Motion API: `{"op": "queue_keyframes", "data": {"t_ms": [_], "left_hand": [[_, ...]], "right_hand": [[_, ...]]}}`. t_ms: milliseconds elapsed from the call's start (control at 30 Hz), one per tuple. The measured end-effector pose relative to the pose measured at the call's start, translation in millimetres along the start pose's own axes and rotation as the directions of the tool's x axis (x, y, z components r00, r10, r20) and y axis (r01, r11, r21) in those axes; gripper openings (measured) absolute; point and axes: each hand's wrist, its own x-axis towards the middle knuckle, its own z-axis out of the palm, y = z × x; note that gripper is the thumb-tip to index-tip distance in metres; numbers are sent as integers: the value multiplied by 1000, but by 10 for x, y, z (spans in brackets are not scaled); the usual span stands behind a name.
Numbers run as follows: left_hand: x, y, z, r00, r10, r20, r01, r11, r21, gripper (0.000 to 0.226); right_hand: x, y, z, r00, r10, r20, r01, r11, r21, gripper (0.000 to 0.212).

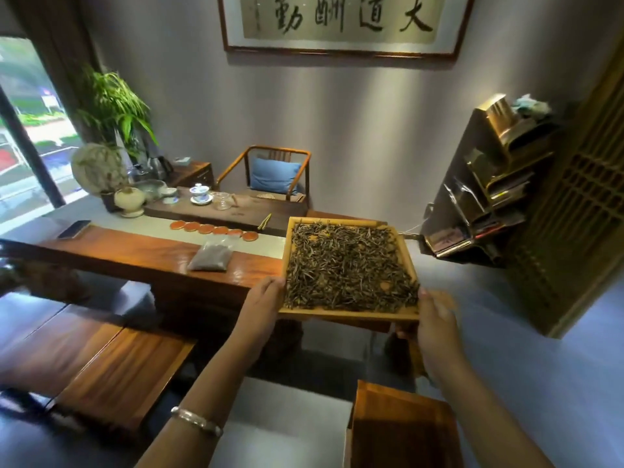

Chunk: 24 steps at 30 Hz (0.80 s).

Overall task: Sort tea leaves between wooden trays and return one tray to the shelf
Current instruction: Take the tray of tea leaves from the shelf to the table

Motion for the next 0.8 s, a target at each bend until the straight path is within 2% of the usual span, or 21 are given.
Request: {"op": "queue_keyframes", "data": {"t_ms": [233, 367, 467, 533, 633, 800], "left_hand": [[840, -283, -315, 999, -42, -2, 42, 998, 40, 28], [1539, -389, -503, 997, 43, 60, -55, 974, 220, 19], [2011, -407, -593, 990, 76, 120, -108, 951, 291, 18], [2291, -412, -616, 989, 74, 129, -106, 960, 258, 21], [2652, -485, -583, 989, -7, 145, -17, 986, 165, 28], [3179, -742, -421, 985, -28, 169, -7, 980, 199, 27]], "right_hand": [[666, 226, 731, 998, 50, 30, -50, 999, 7, 41], [1073, 254, 1204, 998, 60, -16, -60, 998, -12, 41], [1341, 286, 1484, 997, 43, -61, -43, 999, 4, 39], [1501, 303, 1642, 996, 41, -83, -40, 999, 14, 37], [1713, 350, 1801, 993, 66, -100, -64, 998, 27, 34], [2038, 463, 1914, 984, 92, -151, -92, 996, 7, 34]]}}
